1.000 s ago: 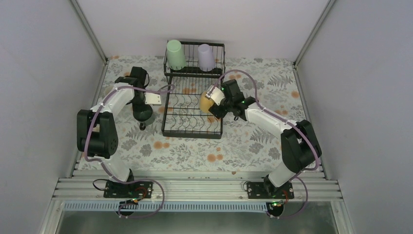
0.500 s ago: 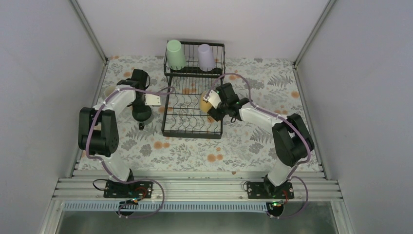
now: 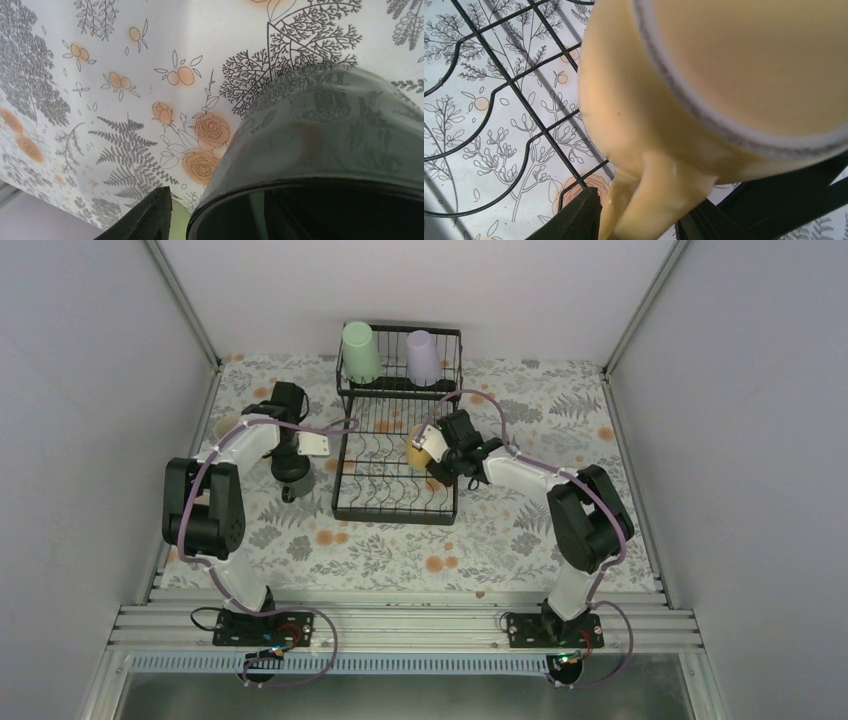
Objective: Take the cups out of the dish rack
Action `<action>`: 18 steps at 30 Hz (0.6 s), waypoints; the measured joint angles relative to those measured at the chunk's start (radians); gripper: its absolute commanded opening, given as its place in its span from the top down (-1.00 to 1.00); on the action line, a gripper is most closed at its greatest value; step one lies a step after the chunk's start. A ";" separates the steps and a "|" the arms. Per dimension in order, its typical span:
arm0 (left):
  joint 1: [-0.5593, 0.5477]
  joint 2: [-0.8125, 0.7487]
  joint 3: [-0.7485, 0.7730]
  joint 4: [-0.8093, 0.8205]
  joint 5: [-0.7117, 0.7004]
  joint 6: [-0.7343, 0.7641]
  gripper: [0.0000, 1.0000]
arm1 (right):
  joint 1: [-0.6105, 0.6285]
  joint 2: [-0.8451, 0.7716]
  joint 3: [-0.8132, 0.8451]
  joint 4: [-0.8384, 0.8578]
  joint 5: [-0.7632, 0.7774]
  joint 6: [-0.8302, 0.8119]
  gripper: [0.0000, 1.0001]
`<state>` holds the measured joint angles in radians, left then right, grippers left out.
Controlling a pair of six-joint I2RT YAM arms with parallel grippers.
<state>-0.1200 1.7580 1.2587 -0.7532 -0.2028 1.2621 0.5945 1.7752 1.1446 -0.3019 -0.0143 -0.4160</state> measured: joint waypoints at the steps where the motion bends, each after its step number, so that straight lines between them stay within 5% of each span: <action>1: 0.000 0.000 0.000 0.000 -0.001 0.000 -0.15 | 0.000 0.003 0.005 -0.002 -0.001 0.001 0.34; 7: 0.000 -0.009 0.015 -0.021 -0.005 0.001 -0.67 | 0.000 0.007 0.032 -0.024 -0.016 0.006 0.71; 18: 0.000 -0.169 0.245 -0.119 0.034 -0.032 -0.99 | 0.007 -0.042 0.087 -0.197 -0.093 -0.003 0.92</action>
<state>-0.1200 1.5890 1.5036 -0.8719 -0.1684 1.2297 0.6018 1.7336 1.2320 -0.4992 -0.1078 -0.4191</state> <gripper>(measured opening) 0.983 0.142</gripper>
